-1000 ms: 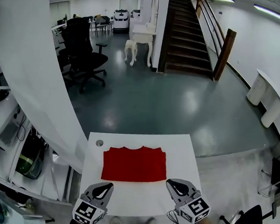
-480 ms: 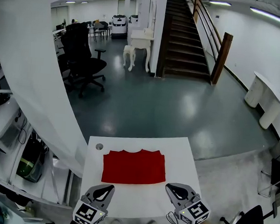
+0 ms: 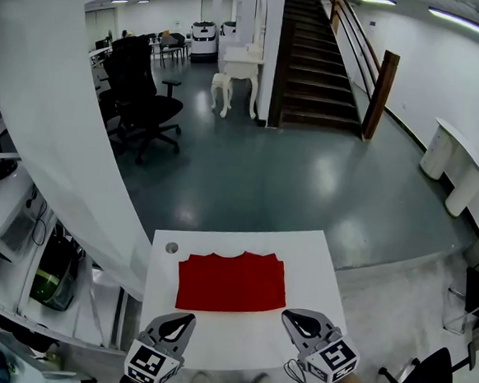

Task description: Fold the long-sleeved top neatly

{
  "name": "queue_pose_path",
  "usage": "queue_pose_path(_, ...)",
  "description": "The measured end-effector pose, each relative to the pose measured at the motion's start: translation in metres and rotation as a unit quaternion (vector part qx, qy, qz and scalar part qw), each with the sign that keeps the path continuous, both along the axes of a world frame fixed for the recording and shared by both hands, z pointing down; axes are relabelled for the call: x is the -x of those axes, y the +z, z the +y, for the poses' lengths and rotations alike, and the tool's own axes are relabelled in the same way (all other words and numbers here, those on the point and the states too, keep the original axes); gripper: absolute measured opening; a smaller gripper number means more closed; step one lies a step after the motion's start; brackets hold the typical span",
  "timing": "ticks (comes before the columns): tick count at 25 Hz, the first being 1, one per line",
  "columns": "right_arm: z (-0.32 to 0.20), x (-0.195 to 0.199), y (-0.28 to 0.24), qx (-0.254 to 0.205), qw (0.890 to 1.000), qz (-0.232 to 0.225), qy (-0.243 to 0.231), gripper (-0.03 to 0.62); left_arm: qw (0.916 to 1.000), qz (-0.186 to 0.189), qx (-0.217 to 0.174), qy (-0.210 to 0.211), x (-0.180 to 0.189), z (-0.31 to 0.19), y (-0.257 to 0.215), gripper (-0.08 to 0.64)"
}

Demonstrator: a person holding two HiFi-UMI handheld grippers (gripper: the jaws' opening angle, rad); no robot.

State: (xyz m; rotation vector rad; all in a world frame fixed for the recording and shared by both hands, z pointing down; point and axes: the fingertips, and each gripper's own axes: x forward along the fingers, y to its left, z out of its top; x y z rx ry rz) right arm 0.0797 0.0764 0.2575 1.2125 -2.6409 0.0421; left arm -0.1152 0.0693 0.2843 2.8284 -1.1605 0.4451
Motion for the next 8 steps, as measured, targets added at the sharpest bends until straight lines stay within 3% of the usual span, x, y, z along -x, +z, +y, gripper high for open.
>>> queue_pose_path(8, -0.0098, 0.0020, -0.0004, -0.003, 1.000, 0.004, -0.006, 0.013, 0.9999, -0.001, -0.006, -0.010, 0.0020, -0.0068, -0.0008, 0.009)
